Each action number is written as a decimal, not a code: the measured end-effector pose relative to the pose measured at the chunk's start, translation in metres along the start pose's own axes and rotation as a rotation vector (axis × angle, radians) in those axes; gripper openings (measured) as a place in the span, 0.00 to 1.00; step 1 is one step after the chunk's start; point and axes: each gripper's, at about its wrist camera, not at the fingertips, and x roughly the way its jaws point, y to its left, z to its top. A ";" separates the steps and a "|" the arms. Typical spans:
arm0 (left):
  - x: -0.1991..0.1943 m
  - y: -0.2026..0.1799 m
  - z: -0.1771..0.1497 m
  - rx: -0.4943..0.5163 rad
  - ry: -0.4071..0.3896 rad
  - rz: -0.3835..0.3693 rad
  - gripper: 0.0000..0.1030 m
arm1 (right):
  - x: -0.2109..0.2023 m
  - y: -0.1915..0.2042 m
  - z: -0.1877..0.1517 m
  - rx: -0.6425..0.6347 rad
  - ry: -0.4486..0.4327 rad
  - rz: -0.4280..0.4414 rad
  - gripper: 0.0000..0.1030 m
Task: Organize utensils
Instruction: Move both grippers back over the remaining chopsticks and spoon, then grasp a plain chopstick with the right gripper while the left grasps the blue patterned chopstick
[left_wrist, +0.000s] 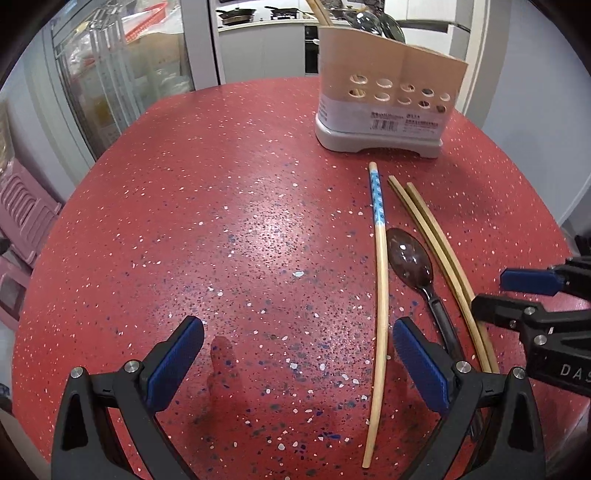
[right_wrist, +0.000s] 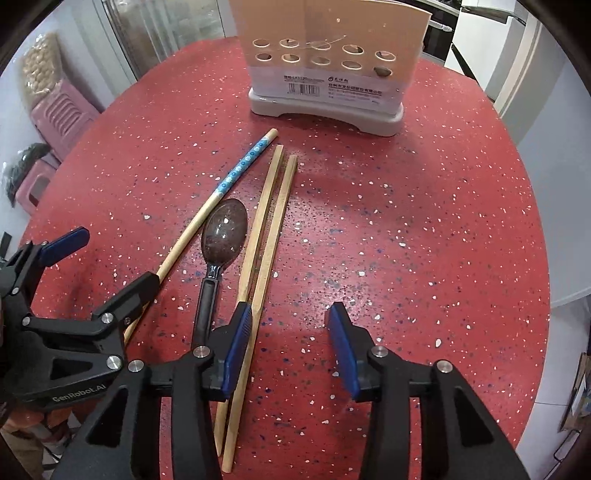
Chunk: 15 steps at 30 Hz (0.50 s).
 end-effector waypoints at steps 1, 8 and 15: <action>0.002 -0.001 0.001 0.011 0.004 0.007 1.00 | 0.000 0.001 0.001 -0.005 0.002 -0.005 0.46; 0.011 -0.006 0.011 0.040 0.027 0.005 1.00 | 0.008 -0.001 0.023 -0.016 0.030 -0.018 0.39; 0.026 -0.008 0.033 0.068 0.055 -0.031 1.00 | 0.018 -0.004 0.054 -0.034 0.068 -0.033 0.35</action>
